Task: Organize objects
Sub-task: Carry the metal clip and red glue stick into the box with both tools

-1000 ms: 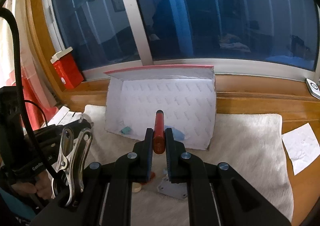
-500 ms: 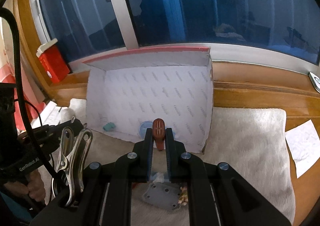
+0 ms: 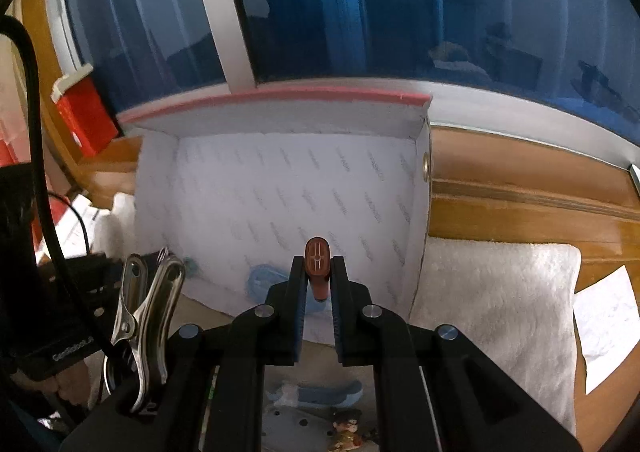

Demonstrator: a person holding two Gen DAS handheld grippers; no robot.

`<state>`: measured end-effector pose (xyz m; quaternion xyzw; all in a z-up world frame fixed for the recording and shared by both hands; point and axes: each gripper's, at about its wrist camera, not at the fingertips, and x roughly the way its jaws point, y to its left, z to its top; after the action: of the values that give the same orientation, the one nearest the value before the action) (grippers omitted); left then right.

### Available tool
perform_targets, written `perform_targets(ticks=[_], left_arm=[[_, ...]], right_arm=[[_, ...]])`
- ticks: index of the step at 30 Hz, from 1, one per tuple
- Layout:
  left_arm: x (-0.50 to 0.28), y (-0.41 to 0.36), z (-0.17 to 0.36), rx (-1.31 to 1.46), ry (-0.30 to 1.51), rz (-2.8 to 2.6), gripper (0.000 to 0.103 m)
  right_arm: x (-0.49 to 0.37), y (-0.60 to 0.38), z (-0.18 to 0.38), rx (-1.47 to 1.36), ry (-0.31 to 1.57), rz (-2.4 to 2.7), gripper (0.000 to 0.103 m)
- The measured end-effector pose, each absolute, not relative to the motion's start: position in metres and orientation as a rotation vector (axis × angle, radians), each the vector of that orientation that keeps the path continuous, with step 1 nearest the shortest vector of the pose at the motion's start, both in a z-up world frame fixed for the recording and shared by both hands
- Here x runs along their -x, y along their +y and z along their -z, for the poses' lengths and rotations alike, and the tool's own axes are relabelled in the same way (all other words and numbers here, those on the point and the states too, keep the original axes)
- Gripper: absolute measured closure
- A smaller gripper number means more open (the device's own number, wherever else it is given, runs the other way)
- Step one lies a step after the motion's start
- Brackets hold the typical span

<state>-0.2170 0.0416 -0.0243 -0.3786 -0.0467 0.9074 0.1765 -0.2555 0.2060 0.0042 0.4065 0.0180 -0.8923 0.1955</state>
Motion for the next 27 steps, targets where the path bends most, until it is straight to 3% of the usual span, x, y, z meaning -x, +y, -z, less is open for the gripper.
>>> perform_targets(ticks=[6,27], left_arm=[[0.235,0.037,0.041,1.170,-0.220,-2.539,0.092],[0.256,0.035,0.076,1.352,-0.172,-2.603,0.089]], right_arm=[[0.258,0.215,0.011,-1.219,0.099,2.470,0.091],[0.293,0.190,0.031,-1.204,0.223,2.528,0.091]])
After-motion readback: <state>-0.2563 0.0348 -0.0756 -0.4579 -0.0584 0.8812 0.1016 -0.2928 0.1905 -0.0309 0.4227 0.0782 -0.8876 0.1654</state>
